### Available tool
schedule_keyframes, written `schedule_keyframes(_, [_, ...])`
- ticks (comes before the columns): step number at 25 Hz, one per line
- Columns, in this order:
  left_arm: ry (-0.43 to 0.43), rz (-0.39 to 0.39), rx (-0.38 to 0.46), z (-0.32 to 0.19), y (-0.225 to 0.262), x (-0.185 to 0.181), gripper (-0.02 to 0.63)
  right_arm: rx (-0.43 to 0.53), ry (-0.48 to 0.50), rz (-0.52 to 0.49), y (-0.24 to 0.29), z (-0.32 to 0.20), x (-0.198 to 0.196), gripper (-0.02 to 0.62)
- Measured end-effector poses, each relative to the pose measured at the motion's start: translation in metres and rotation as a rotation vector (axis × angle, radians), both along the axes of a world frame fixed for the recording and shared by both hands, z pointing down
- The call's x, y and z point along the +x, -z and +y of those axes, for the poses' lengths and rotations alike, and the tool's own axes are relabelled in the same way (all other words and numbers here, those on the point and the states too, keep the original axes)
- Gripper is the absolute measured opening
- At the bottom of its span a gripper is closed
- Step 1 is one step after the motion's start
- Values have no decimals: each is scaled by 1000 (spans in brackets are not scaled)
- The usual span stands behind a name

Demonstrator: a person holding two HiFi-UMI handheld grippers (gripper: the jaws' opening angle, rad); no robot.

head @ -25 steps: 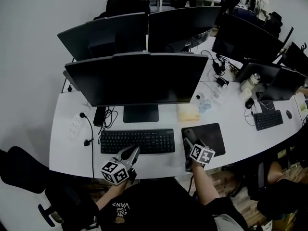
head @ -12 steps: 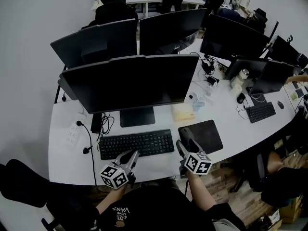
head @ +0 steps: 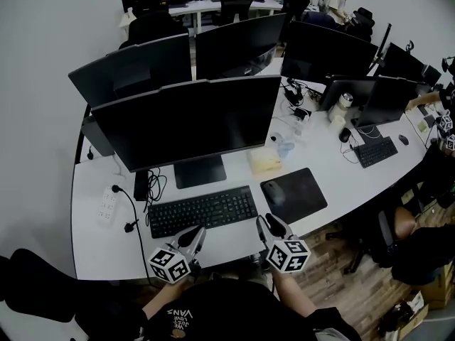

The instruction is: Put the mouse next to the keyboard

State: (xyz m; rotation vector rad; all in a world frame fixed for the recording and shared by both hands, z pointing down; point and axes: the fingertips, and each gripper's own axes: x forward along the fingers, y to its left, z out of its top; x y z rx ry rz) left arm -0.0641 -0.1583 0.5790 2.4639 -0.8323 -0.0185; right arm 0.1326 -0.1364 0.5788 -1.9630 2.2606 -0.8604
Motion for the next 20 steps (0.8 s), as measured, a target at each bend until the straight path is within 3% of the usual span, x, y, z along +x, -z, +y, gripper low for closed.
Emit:
schedule_keyframes(8, [-69, -13, 14, 22, -1, 1, 2, 8, -33, -10, -2, 34, -16, 6])
schedule_keyframes(20, [-89, -37, 44, 52, -4, -3, 2, -53, 8, 52, -23, 67, -37, 5])
